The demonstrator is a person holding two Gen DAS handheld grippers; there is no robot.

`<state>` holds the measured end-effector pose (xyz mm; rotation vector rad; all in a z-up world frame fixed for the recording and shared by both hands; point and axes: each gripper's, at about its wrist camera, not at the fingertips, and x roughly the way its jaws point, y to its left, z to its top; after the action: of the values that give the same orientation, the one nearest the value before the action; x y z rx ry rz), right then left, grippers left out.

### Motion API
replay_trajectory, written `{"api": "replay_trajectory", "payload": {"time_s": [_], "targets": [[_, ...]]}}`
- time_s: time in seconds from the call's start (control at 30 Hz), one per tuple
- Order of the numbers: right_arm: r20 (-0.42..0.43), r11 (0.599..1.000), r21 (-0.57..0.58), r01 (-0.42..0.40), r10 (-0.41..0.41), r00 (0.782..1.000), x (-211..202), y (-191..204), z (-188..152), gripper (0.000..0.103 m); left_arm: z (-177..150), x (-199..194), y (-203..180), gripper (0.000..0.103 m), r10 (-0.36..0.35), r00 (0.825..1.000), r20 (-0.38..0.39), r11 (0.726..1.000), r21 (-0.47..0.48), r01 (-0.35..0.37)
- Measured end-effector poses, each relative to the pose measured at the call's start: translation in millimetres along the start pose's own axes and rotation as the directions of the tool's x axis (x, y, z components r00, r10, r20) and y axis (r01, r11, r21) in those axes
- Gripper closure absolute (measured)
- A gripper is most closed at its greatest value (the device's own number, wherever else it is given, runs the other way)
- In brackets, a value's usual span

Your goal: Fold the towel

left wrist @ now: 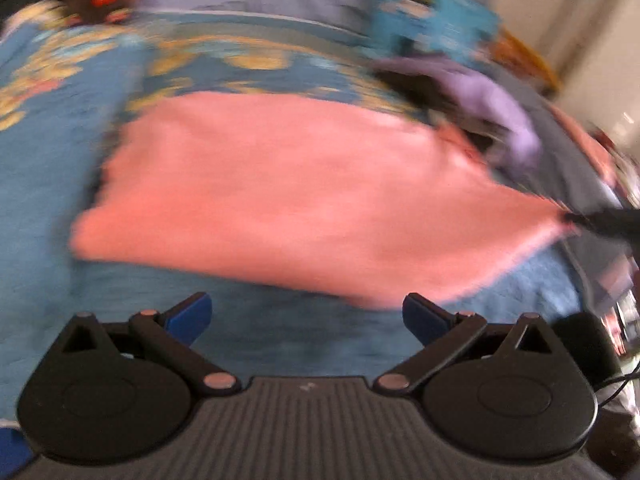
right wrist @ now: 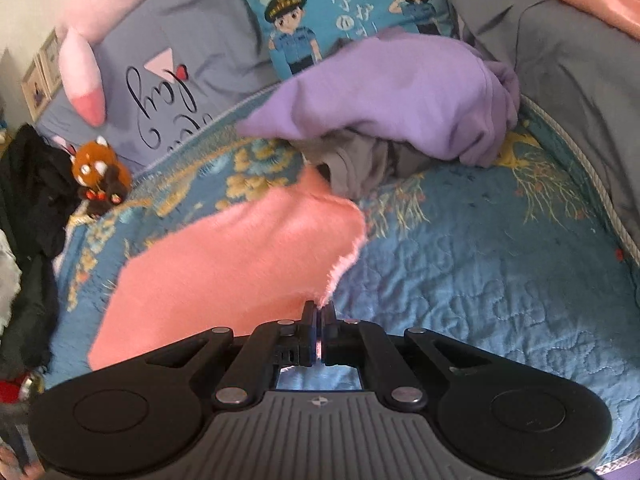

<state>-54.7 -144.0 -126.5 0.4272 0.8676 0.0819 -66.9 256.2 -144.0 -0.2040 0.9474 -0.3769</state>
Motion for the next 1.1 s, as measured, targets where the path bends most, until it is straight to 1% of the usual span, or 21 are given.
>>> {"api": "replay_trajectory", "payload": {"time_s": [0.1, 0.17, 0.27, 0.33, 0.37, 0.4, 0.43, 0.47, 0.5, 0.57, 0.63, 0.7, 0.77, 0.8, 0.83, 0.93, 0.97, 1.0, 1.07, 1.1], "targets": [[0.013, 1.0, 0.006, -0.023, 0.023, 1.0, -5.1, 5.2, 4.2, 0.101, -0.6, 13.9, -45.3, 0.0, -0.091, 0.995, -0.028, 0.993, 0.071, 0.093], [0.017, 0.999, 0.008, -0.034, 0.034, 0.999, -6.6, 7.7, 5.9, 0.101, 0.5, 26.7, -74.7, 0.0, -0.132, 0.99, -0.05, 0.985, 0.104, 0.136], [0.025, 0.998, 0.022, -0.051, 0.05, 0.998, -8.3, 9.6, 7.9, 0.101, 3.6, 47.2, -115.6, 0.0, -0.165, 0.983, -0.081, 0.977, 0.126, 0.174], [0.033, 0.997, 0.037, -0.066, 0.065, 0.997, -10.2, 9.2, 9.1, 0.101, 5.9, 60.4, -141.9, 0.0, -0.153, 0.984, -0.092, 0.975, 0.151, 0.166], [0.038, 0.997, 0.038, -0.072, 0.071, 0.997, -11.5, 9.5, 9.9, 0.101, 5.5, 66.3, -156.7, 0.001, -0.122, 0.989, -0.082, 0.973, 0.186, 0.136], [0.043, 0.996, 0.039, -0.078, 0.076, 0.996, -12.9, 9.9, 10.6, 0.101, 5.8, 71.0, -169.5, 0.001, -0.078, 0.996, -0.053, 0.97, 0.229, 0.088], [0.045, 0.996, 0.036, -0.08, 0.078, 0.996, -13.8, 10.8, 11.0, 0.101, 5.8, 73.8, -182.3, 0.001, -0.028, 1.0, -0.012, 0.959, 0.283, 0.03], [0.047, 0.996, 0.032, -0.081, 0.079, 0.996, -14.6, 11.7, 11.4, 0.101, 4.7, 75.3, -195.8, 0.001, 0.023, 0.999, 0.034, 0.939, 0.341, -0.033], [0.049, 0.996, 0.028, -0.083, 0.082, 0.995, -15.4, 12.3, 11.9, 0.101, 3.3, 77.3, -207.6, 0.001, 0.073, 0.994, 0.079, 0.918, 0.385, -0.098], [0.051, 0.996, 0.024, -0.09, 0.089, 0.995, -16.1, 11.8, 12.1, 0.101, -1.6, 82.8, -223.6, 0.001, 0.16, 0.974, 0.162, 0.865, 0.452, -0.217], [0.052, 0.995, 0.024, -0.098, 0.097, 0.994, -16.4, 10.4, 11.7, 0.101, -7.4, 94.3, -233.7, 0.001, 0.212, 0.958, 0.195, 0.813, 0.508, -0.283], [0.051, 0.994, 0.028, -0.106, 0.105, 0.993, -15.9, 8.1, 10.6, 0.101, -15.0, 108.1, -240.9, 0.002, 0.254, 0.944, 0.212, 0.767, 0.55, -0.33], [0.051, 0.993, 0.035, -0.112, 0.11, 0.993, -15.1, 6.3, 9.5, 0.101, -23.0, 123.4, -247.7, 0.01, 0.294, 0.927, 0.234, 0.716, 0.588, -0.376], [0.05, 0.993, 0.038, -0.115, 0.113, 0.992, -14.7, 5.7, 8.9, 0.101, -25.7, 129.6, -249.7, 0.01, 0.308, 0.92, 0.24, 0.699, 0.599, -0.391], [0.049, 0.992, 0.04, -0.118, 0.116, 0.992, -14.4, 5.0, 8.2, 0.101, -26.1, 136.0, -249.8, 0.011, 0.315, 0.92, 0.235, 0.699, 0.598, -0.392], [0.047, 0.991, 0.045, -0.128, 0.125, 0.991, -13.9, 3.4, 6.3, 0.101, -24.0, 153.0, -245.6, 0.019, 0.318, 0.922, 0.22, 0.726, 0.569, -0.386], [0.049, 0.99, 0.045, -0.13, 0.128, 0.991, -14.3, 3.2, 5.9, 0.101, -22.8, 156.1, -243.4, 0.023, 0.32, 0.92, 0.226, 0.731, 0.559, -0.391], [0.05, 0.99, 0.046, -0.131, 0.129, 0.99, -14.9, 2.8, 5.8, 0.101, -21.2, 159.0, -242.0, 0.029, 0.323, 0.916, 0.239, 0.729, 0.553, -0.402], [0.055, 0.99, 0.046, -0.131, 0.129, 0.99, -16.0, 2.1, 5.7, 0.101, -18.4, 164.1, -237.9, 0.062, 0.343, 0.906, 0.248, 0.719, 0.551, -0.423], [0.058, 0.99, 0.046, -0.13, 0.127, 0.99, -16.5, 1.7, 5.9, 0.101, -16.2, 164.9, -234.4, 0.07, 0.348, 0.907, 0.238, 0.727, 0.542, -0.421]]}}
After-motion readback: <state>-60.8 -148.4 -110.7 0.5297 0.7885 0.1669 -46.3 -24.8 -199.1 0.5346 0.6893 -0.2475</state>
